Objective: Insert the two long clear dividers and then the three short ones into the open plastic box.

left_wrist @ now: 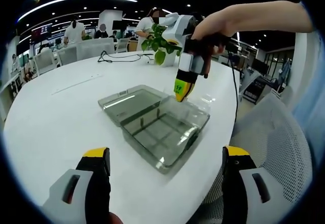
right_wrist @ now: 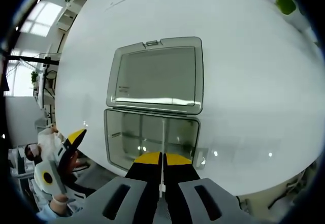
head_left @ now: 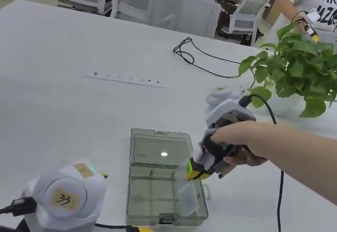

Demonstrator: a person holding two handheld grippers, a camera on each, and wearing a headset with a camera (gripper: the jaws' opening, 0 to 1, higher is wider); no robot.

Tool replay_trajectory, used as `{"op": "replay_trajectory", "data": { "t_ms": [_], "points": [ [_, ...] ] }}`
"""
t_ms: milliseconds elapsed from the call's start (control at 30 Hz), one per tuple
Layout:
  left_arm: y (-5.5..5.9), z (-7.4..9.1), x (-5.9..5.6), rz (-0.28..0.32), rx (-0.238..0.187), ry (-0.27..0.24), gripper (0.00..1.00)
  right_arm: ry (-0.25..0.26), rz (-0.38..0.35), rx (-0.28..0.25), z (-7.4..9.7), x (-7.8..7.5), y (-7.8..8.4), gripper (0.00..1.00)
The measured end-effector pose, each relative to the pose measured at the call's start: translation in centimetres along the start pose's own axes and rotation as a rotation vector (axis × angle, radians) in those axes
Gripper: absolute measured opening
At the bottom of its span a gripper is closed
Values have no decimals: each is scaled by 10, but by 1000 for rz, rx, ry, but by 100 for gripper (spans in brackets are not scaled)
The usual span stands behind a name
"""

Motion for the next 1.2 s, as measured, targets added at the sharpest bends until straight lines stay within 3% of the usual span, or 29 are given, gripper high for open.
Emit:
{"op": "replay_trajectory", "data": {
  "t_ms": [567,1200],
  "points": [
    [2,-2,1,3,5,6,92,15,-10,32,-4,3,-2,2],
    [4,-3,5,6,10,8,91,42,10,34,-7,8,0,2]
  ]
}}
Point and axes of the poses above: the centre of the closed fingertips' face, and the gripper's own axes: z roughly backward along the fingers, x roughly to its left, y roughly out of its underside, the point moved 6 cm from there along z, roughly backward along the fingers, and after that the axes turned 13 degrees about z, right-handed, at the moved point
